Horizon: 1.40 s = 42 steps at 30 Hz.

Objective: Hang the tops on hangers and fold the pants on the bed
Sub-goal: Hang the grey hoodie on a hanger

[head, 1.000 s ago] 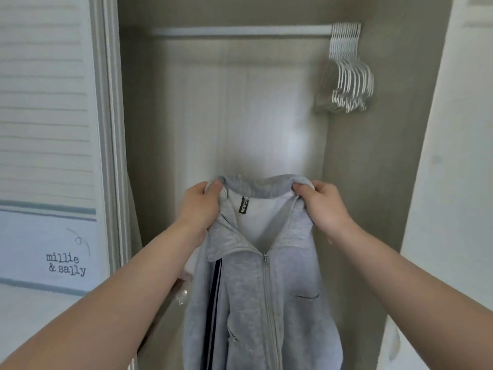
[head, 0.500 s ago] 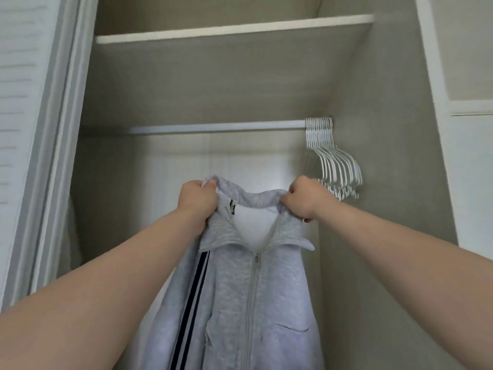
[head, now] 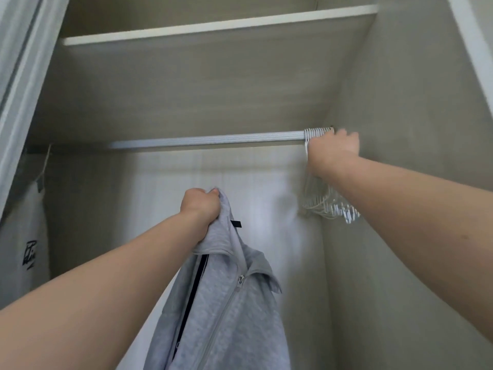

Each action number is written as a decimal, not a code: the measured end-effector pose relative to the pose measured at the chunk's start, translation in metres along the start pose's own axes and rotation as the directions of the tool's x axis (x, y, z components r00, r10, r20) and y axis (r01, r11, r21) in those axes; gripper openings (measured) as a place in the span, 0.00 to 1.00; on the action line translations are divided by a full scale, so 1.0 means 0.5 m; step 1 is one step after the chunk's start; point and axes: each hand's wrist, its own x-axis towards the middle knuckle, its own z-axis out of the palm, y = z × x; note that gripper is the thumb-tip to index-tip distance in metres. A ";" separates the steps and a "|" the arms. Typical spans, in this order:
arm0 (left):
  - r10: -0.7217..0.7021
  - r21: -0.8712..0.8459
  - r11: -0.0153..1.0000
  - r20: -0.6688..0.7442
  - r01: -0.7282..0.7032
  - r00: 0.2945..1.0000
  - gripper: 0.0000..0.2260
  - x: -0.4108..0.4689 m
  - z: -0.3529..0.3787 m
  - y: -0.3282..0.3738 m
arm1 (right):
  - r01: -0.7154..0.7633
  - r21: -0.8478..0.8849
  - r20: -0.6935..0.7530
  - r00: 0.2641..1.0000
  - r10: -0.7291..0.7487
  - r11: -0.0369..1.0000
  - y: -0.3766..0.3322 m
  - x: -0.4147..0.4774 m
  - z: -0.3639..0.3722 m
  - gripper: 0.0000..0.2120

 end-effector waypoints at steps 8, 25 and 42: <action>-0.024 -0.014 1.000 -0.001 0.024 1.000 0.17 0.014 0.013 -0.015 | -0.033 0.104 -0.055 0.998 0.039 0.994 0.002 0.016 0.044 0.16; 0.042 -0.140 0.989 -0.076 -0.052 0.996 0.18 -0.067 -0.020 0.076 | -0.127 0.728 -0.013 0.980 0.199 0.673 0.038 -0.059 -0.056 0.16; 0.150 -0.253 0.953 -0.089 -0.168 0.985 0.12 -0.431 -0.177 0.208 | -0.061 0.967 0.150 0.920 0.361 -0.245 0.223 -0.532 -0.251 0.04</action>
